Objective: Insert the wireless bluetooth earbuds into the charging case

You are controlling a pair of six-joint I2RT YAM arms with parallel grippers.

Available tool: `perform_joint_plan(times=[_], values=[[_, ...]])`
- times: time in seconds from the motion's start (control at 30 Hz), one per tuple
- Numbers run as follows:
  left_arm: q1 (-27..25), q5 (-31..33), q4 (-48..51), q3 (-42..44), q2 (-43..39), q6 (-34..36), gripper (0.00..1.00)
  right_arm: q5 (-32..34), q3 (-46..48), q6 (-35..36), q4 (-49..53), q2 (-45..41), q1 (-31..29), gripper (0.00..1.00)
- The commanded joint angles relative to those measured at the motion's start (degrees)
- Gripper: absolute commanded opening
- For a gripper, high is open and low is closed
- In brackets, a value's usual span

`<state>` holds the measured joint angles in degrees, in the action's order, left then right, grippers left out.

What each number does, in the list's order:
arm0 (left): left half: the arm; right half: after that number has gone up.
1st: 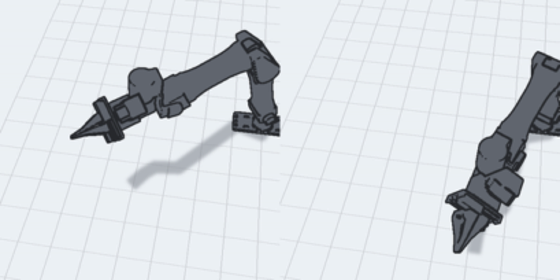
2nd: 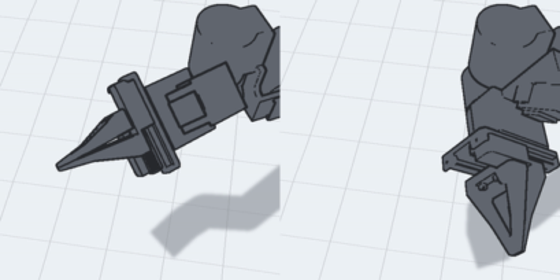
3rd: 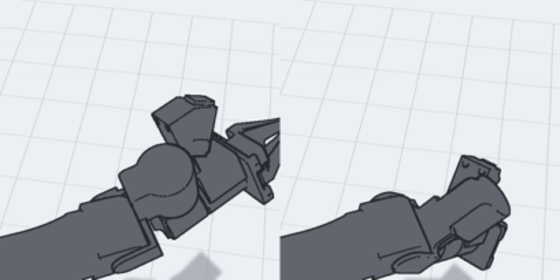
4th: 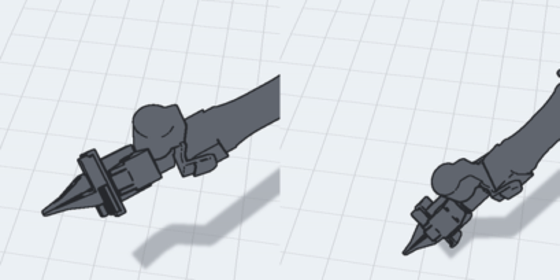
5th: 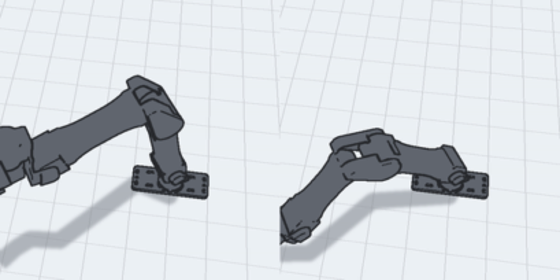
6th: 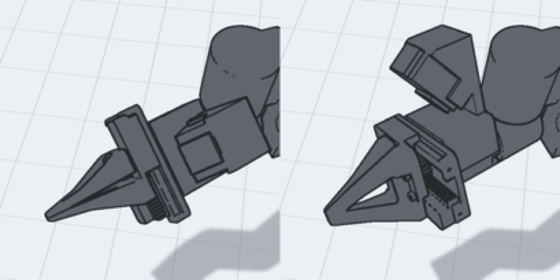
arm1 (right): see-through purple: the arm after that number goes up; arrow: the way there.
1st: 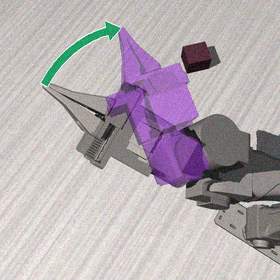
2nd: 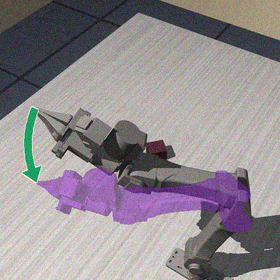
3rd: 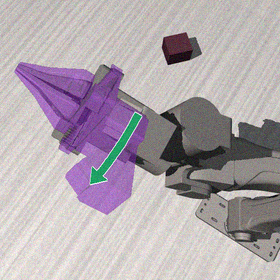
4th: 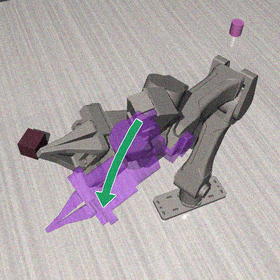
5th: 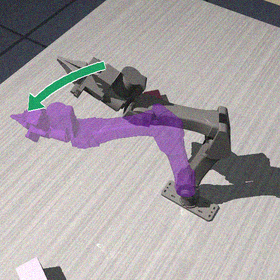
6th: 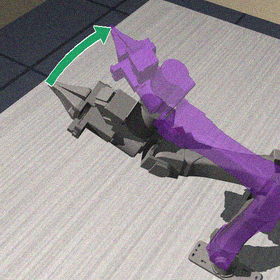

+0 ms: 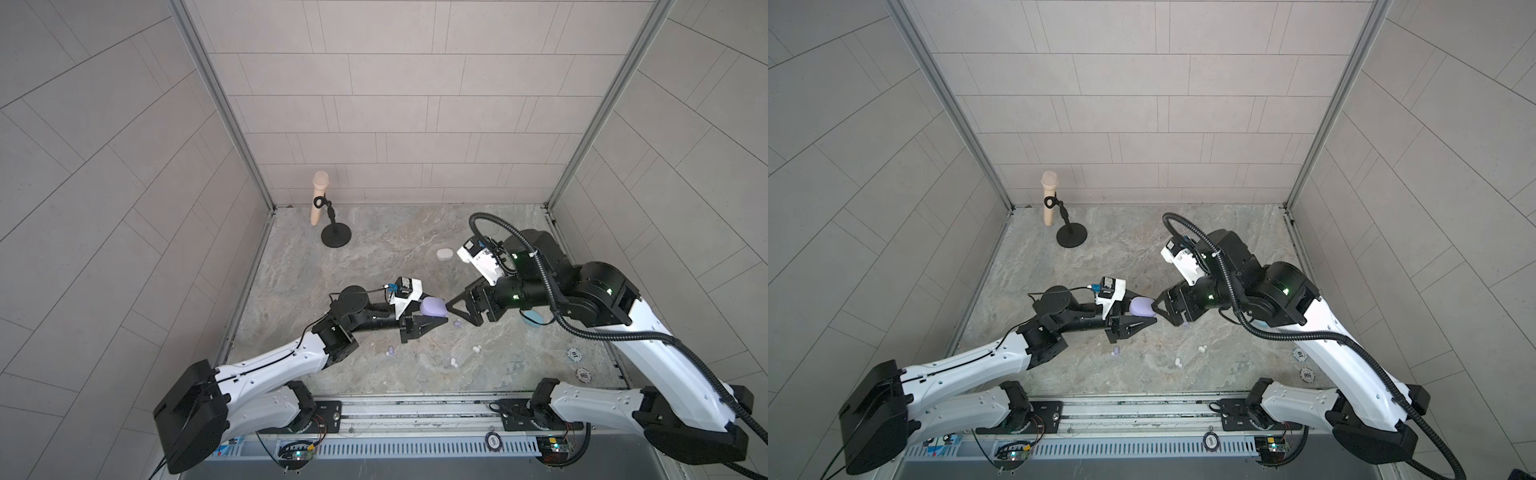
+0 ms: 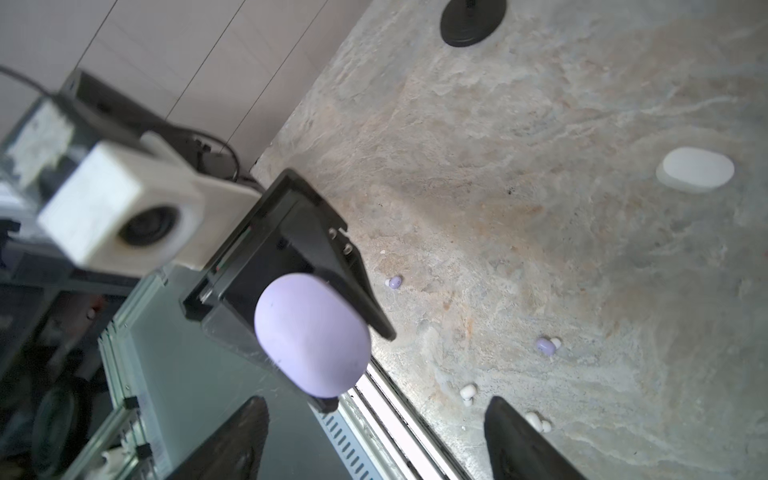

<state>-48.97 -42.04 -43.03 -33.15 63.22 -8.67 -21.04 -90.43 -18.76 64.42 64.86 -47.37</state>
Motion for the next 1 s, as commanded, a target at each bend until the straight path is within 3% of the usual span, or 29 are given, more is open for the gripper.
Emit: perform_joint_plan(times=[0.0, 0.3, 0.97], values=[[1.3, -3.3, -2.2, -0.5, -0.6, -2.4, 0.09, 7.8, -1.7, 8.6, -0.6, 0.4, -5.4, 0.84], [1.6, -5.1, -2.0, -1.1, -1.3, -2.8, 0.08, 15.2, -3.1, 11.3, -0.4, 3.2, -9.6, 0.82], [0.6, -6.3, 0.2, -1.2, -1.9, -1.3, 0.07, 26.3, -5.2, 10.0, 1.0, 6.5, -10.4, 0.79]])
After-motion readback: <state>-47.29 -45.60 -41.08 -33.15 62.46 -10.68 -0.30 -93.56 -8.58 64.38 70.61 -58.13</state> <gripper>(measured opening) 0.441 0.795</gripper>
